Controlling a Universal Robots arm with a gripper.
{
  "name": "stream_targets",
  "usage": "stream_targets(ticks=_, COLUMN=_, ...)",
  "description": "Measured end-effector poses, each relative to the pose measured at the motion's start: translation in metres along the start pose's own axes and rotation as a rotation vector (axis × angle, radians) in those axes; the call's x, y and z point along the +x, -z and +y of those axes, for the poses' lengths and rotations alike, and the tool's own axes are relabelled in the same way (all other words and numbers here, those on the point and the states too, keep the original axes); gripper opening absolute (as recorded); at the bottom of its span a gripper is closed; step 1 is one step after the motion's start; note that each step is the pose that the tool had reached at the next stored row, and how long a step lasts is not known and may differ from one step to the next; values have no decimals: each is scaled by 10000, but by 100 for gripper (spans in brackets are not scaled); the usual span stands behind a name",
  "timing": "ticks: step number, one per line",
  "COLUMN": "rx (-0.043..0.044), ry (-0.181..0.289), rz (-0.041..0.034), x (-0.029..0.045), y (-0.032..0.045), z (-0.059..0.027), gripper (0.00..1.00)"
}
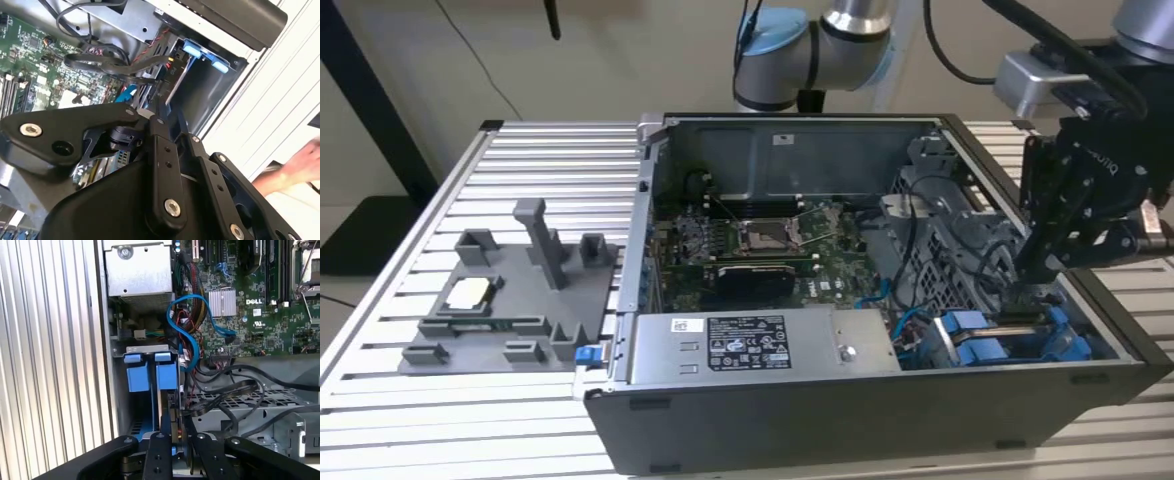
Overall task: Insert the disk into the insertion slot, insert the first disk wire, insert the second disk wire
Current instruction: 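Insert the second disk wire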
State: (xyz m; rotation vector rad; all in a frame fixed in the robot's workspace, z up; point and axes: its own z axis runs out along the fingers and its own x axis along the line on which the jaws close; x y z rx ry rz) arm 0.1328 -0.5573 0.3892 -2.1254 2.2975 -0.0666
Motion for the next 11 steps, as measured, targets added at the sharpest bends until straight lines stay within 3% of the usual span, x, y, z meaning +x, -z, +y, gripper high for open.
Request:
stream_targets(ticks=4, rx=0, ry=0, rz=-2, x=2, y=64, z=-2, gripper=24)
stream_targets(ticks=11, rx=0, ry=0, rz=-1, x=2, y=75, z=-3, gripper=24)
